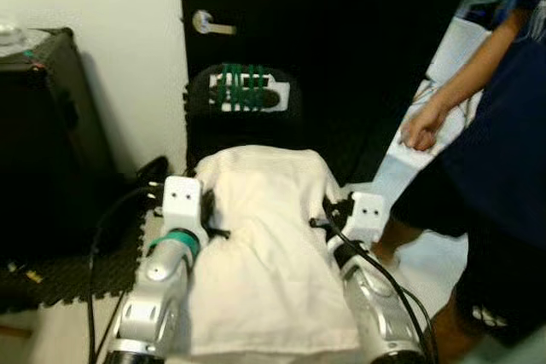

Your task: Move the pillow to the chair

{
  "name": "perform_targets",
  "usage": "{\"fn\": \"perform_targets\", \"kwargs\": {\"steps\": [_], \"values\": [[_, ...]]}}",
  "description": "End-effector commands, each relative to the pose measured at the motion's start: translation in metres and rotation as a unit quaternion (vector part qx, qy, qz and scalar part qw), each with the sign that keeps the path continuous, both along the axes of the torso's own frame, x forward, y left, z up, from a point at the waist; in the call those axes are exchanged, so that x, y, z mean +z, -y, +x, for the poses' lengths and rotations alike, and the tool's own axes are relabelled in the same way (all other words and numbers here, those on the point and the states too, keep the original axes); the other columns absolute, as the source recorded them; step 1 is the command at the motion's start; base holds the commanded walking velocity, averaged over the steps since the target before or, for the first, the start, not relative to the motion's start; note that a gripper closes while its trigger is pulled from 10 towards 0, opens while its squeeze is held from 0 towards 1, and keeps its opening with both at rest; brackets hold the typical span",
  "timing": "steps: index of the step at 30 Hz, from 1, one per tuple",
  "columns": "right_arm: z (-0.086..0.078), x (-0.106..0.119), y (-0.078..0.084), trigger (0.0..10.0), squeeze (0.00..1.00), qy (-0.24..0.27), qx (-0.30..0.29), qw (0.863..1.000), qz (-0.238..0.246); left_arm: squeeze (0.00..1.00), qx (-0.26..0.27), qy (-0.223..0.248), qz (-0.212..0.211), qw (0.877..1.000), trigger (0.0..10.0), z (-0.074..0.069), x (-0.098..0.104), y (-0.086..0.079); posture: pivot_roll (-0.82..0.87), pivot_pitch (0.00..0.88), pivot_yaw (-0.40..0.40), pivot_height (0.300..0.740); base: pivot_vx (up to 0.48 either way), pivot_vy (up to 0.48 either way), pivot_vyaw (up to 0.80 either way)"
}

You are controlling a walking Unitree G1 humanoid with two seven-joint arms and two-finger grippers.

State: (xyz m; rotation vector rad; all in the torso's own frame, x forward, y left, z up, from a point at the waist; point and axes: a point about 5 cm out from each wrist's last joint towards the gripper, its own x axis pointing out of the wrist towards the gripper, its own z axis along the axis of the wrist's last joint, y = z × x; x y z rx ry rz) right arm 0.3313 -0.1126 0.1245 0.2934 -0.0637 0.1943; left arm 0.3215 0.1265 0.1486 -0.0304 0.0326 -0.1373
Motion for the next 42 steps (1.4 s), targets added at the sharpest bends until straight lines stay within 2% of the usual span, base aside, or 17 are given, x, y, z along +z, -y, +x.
{"fn": "perform_targets", "kwargs": {"steps": [1, 9, 13, 19, 35, 42], "values": [[0.0024, 0.011, -0.0115, 10.0, 0.0, 0.019, 0.024, 1.0, -0.001, 0.0, -0.003, 0.023, -0.009, 1.0, 10.0, 0.0002, 0.0073, -0.0002, 0.02, 0.007, 0.006, 0.74, 0.0, 0.0, 0.0], [0.0036, 0.0106, -0.0074, 10.0, 0.0, 0.019, 0.027, 0.999, -0.007, 0.0, -0.016, 0.032, -0.024, 0.999, 10.0, -0.004, 0.0082, 0.0054, 0.03, 0.0, -0.006, 0.74, 0.0, 0.0, 0.0], [0.0052, 0.0088, -0.0083, 10.0, 0.0, 0.013, 0.027, 1.0, -0.007, 0.0, -0.011, 0.03, -0.013, 0.999, 10.0, -0.0032, 0.0072, 0.0041, 0.04, 0.0, -0.029, 0.74, 0.247, 0.0, 0.0], [0.0069, 0.0092, -0.0124, 10.0, 0.0, 0.011, 0.032, 0.999, -0.009, 0.0, -0.004, 0.03, -0.017, 0.999, 10.0, -0.002, 0.007, -0.0001, 0.05, 0.0, -0.03, 0.74, 0.244, 0.0, 0.0], [0.0038, 0.0051, -0.0109, 10.0, 0.0, 0.009, 0.032, 0.999, -0.021, 0.0, -0.009, 0.031, -0.028, 0.999, 10.0, -0.0008, 0.008, 0.0021, 0.04, 0.0, -0.023, 0.74, 0.269, 0.0, 0.0], [0.0013, 0.0036, -0.0097, 10.0, 0.0, 0.007, 0.034, 0.999, -0.023, 0.0, -0.01, 0.03, -0.029, 0.999, 10.0, 0.0004, 0.0086, 0.0021, 0.03, 0.0, -0.018, 0.74, 0.275, 0.0, -0.72]]}}
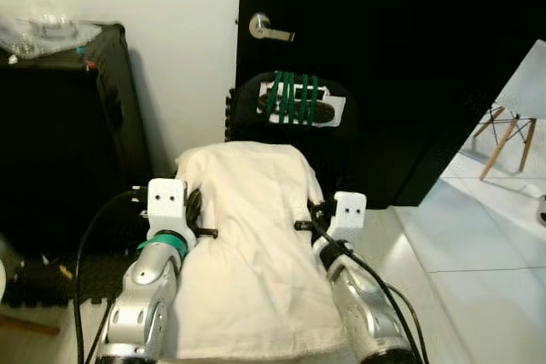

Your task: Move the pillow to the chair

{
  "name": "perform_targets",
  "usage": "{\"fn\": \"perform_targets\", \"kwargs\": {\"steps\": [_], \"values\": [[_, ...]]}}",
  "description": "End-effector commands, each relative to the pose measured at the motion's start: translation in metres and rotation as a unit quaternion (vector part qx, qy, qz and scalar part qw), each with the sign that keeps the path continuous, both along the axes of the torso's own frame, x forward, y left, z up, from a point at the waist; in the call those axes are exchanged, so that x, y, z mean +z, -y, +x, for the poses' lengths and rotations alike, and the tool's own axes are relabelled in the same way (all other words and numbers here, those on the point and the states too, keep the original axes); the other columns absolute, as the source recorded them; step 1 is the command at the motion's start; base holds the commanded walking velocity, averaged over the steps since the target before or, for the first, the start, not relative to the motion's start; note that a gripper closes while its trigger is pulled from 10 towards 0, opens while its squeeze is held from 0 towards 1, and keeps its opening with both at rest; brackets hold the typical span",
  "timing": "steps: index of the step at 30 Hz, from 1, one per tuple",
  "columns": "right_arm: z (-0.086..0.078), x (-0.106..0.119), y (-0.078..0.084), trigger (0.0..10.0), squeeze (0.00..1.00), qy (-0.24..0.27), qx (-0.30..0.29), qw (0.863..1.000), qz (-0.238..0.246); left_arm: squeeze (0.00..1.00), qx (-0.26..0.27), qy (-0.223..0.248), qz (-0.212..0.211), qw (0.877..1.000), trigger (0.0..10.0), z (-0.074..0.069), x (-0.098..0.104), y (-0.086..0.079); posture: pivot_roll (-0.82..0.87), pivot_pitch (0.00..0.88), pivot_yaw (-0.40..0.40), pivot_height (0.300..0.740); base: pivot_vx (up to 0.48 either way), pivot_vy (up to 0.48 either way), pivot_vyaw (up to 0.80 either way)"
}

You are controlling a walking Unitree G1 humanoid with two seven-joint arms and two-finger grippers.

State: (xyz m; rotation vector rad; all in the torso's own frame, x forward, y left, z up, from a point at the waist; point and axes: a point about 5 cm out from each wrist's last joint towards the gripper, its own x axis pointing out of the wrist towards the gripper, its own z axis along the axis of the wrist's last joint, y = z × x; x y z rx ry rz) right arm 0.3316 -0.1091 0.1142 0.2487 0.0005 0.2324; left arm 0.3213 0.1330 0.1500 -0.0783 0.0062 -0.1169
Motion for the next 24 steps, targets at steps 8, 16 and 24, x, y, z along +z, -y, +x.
{"fn": "perform_targets", "kwargs": {"steps": [8, 16, 24], "values": [[0.0005, 0.0099, 0.0002, 10.0, 0.0, 0.026, 0.003, 1.0, -0.002, 0.0, -0.023, 0.016, -0.001, 1.0, 10.0, 0.001, 0.006, 0.009, 0.03, 0.003, -0.015, 0.74, 0.274, 0.0, -0.7], [0.0019, 0.0095, -0.0007, 10.0, 0.0, 0.02, 0.002, 1.0, -0.003, 0.0, -0.02, 0.016, 0.0, 1.0, 10.0, 0.0021, 0.0074, 0.0066, 0.03, 0.01, -0.01, 0.74, 0.265, 0.0, 0.0], [0.0075, 0.0101, 0.0018, 10.0, 0.0, 0.012, 0.004, 1.0, -0.007, 0.0, -0.02, 0.012, 0.005, 1.0, 10.0, 0.0031, 0.006, 0.0094, 0.04, 0.011, -0.003, 0.74, 0.259, 0.0, 0.0]]}}
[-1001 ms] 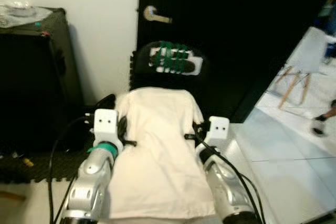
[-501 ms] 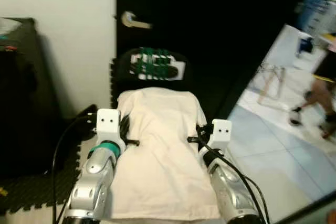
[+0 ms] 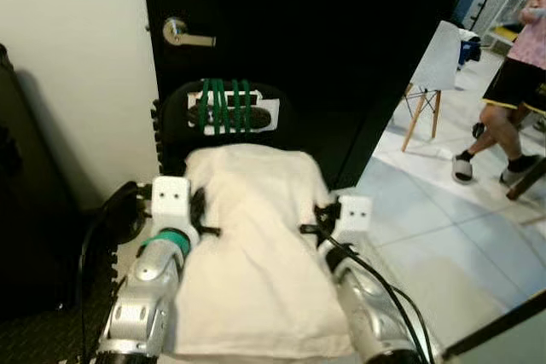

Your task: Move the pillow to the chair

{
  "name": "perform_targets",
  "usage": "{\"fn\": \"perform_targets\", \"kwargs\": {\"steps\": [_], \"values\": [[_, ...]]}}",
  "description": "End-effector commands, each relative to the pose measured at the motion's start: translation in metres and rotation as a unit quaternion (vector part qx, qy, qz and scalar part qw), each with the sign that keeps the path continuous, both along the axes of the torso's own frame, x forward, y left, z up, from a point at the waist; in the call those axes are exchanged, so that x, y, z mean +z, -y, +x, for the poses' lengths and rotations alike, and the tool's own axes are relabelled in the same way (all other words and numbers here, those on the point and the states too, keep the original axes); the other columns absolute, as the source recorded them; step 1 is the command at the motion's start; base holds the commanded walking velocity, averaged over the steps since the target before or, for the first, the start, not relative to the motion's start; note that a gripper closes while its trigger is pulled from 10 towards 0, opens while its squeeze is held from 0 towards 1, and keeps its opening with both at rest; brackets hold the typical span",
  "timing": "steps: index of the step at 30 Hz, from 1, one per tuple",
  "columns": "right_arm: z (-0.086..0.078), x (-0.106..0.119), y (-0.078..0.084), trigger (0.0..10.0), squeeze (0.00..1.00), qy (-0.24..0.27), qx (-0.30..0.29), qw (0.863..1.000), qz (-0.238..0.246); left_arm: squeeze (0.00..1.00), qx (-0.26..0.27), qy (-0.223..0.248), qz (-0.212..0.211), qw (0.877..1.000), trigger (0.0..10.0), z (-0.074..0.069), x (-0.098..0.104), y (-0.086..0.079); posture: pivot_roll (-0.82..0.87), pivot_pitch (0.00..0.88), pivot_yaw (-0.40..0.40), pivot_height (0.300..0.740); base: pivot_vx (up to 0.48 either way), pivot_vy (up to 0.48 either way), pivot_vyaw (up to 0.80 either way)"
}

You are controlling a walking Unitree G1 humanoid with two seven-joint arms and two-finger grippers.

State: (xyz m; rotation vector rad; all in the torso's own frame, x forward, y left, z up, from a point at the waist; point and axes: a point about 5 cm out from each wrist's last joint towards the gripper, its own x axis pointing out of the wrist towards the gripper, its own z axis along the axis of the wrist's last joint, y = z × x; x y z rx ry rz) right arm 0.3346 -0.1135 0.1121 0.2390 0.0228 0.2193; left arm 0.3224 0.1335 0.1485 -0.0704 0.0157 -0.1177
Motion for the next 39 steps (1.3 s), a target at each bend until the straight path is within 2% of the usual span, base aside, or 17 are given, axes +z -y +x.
{"fn": "perform_targets", "kwargs": {"steps": [1, 5, 8, 21, 28, 34, 39], "values": [[0.005, 0.012, -0.003, 10.0, 0.0, 0.023, 0.009, 1.0, -0.001, 0.0, -0.019, 0.017, 0.001, 1.0, 10.0, 0.002, 0.007, 0.01, 0.04, 0.011, -0.003, 0.74, 0.259, 0.0, 0.0], [0.004, 0.012, -0.009, 10.0, 0.0, 0.024, 0.033, 0.999, -0.025, 0.0, -0.021, 0.017, 0.002, 1.0, 10.0, 0.004, 0.009, 0.01, 0.03, 0.011, -0.001, 0.74, 0.257, 0.0, 0.4], [0.002, 0.008, -0.011, 10.0, 0.0, 0.014, 0.039, 0.999, -0.012, 0.0, -0.023, 0.018, 0.002, 1.0, 10.0, 0.005, 0.009, 0.011, 0.04, 0.012, -0.002, 0.74, 0.254, 0.0, 0.69], [-0.001, 0.001, -0.007, 10.0, 0.0, 0.0, 0.028, 1.0, -0.012, 0.0, -0.03, 0.013, 0.0, 0.999, 10.0, 0.003, 0.006, 0.013, 0.03, 0.015, 0.0, 0.74, 0.244, 0.0, 0.0], [-0.004, -0.01, -0.004, 10.0, 0.0, -0.025, 0.023, 0.999, -0.023, 0.0, -0.046, 0.01, 0.001, 0.999, 10.0, 0.002, 0.005, 0.016, 0.03, 0.016, 0.0, 0.74, 0.241, 0.0, 0.0], [-0.006, -0.013, -0.003, 10.0, 0.0, -0.031, 0.022, 0.999, -0.021, 0.0, -0.05, 0.009, 0.002, 0.999, 10.0, 0.002, 0.004, 0.017, 0.03, 0.017, 0.0, 0.74, 0.243, 0.0, -0.8], [-0.007, -0.016, -0.003, 10.0, 0.0, -0.034, 0.021, 0.999, -0.025, 0.0, -0.05, 0.008, 0.003, 0.999, 10.0, 0.001, 0.004, 0.016, 0.04, 0.02, -0.003, 0.74, 0.24, 0.0, 0.0]]}}
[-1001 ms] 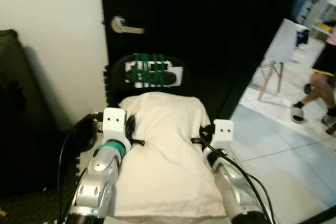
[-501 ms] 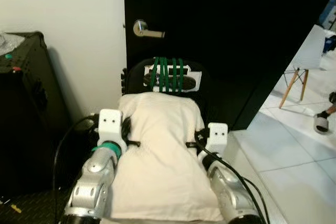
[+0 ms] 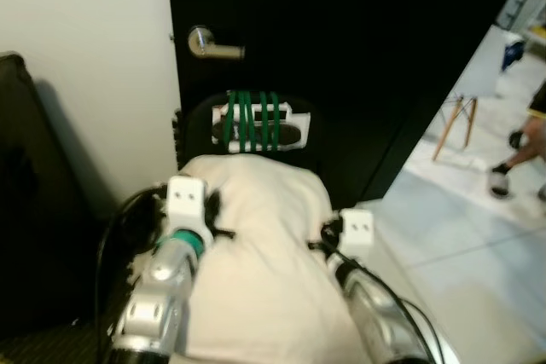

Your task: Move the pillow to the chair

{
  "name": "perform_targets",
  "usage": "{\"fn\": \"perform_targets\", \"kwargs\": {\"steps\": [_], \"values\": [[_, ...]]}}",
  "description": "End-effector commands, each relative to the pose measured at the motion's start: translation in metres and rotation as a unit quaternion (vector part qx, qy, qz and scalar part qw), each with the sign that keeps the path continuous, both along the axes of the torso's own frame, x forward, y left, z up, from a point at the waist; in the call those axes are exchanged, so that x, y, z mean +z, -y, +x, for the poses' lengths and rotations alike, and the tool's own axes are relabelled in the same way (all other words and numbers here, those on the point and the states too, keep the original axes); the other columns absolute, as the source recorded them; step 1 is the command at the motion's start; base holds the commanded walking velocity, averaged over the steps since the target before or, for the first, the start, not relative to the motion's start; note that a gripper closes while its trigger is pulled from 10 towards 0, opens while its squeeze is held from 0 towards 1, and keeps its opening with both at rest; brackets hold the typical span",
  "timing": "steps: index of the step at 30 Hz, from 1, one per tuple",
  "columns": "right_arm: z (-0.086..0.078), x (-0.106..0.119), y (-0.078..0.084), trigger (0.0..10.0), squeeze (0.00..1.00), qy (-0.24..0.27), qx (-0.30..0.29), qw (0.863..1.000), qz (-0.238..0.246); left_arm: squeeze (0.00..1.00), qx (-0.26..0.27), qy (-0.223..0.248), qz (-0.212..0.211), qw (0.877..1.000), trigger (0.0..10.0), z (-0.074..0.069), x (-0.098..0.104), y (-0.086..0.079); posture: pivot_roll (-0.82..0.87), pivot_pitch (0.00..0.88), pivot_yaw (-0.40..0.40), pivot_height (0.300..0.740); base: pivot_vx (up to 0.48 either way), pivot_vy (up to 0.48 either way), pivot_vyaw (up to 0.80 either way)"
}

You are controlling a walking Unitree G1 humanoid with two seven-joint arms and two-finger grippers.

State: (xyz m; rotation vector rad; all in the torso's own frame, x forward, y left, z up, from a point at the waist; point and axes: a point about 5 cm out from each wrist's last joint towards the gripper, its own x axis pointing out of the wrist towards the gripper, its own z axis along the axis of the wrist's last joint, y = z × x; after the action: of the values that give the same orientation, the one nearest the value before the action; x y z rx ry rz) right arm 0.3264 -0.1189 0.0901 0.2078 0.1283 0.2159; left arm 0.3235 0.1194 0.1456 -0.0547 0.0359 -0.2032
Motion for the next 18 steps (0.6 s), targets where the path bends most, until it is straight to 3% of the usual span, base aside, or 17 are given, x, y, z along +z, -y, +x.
{"fn": "perform_targets", "kwargs": {"steps": [1, 18], "values": [[0.0013, 0.0058, -0.0087, 10.0, 0.0, 0.015, 0.017, 1.0, -0.003, 0.0, -0.008, 0.016, -0.005, 1.0, 10.0, -0.0011, 0.0064, 0.0019, 0.04, 0.02, -0.003, 0.74, 0.24, 0.0, 0.0], [-0.002, -0.0016, -0.0059, 10.0, 0.0, 0.004, 0.007, 1.0, -0.003, 0.0, -0.003, 0.008, 0.003, 1.0, 10.0, -0.0007, 0.003, 0.0021, 0.04, 0.009, 0.009, 0.74, 0.242, 0.0, 0.0]]}}
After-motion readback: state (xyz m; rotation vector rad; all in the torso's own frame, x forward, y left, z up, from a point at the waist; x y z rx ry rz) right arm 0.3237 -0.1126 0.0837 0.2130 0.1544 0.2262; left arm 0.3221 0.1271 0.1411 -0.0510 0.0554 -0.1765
